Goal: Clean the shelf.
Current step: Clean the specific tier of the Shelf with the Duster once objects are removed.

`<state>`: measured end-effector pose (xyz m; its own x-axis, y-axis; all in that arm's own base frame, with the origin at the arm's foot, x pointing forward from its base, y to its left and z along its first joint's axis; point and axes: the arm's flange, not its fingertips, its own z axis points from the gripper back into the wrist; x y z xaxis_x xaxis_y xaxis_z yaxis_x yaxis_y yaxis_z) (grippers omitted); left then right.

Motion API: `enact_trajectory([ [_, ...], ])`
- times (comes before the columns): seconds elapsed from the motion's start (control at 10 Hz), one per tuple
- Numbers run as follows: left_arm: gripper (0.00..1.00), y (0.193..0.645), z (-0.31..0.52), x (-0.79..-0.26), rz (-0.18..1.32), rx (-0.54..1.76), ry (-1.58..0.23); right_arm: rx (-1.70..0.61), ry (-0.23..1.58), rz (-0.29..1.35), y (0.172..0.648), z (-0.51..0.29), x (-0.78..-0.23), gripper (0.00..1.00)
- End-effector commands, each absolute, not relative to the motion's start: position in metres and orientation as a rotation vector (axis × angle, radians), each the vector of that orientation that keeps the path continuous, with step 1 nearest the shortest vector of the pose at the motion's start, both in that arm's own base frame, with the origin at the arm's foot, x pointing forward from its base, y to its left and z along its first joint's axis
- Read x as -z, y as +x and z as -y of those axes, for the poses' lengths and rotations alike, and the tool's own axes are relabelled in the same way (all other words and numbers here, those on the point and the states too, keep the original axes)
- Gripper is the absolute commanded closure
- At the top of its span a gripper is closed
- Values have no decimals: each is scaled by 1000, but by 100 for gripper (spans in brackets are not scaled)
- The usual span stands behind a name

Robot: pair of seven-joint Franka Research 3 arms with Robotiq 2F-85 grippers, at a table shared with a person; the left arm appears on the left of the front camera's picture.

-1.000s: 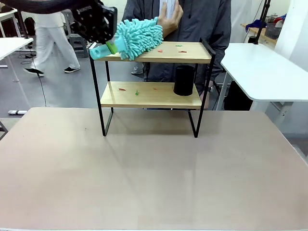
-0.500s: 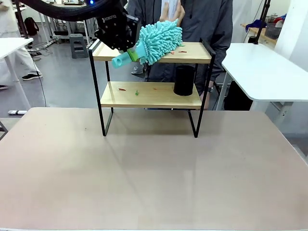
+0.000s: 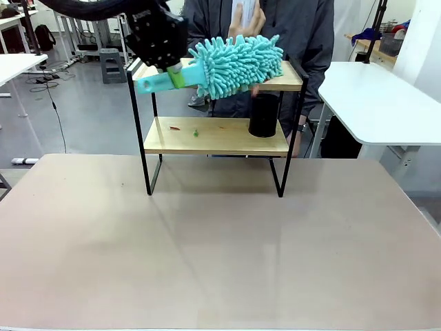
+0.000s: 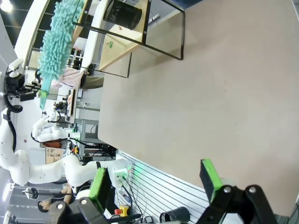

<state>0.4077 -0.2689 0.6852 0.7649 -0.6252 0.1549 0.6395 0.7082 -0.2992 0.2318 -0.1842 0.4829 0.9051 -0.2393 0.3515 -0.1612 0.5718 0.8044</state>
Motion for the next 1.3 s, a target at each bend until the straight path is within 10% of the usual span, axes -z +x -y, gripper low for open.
enact_trajectory([
  [0.0, 88, 405, 236, -694, -89, 848, -360, 28, 980, 480, 234, 184, -484, 0],
  [0.6, 88, 336, 139, -724, -178, 1123, -691, 28, 980, 480, 234, 184, -484, 0],
  [1.2, 88, 325, -90, -711, 404, 195, -1003, 28, 980, 480, 234, 184, -484, 0],
])
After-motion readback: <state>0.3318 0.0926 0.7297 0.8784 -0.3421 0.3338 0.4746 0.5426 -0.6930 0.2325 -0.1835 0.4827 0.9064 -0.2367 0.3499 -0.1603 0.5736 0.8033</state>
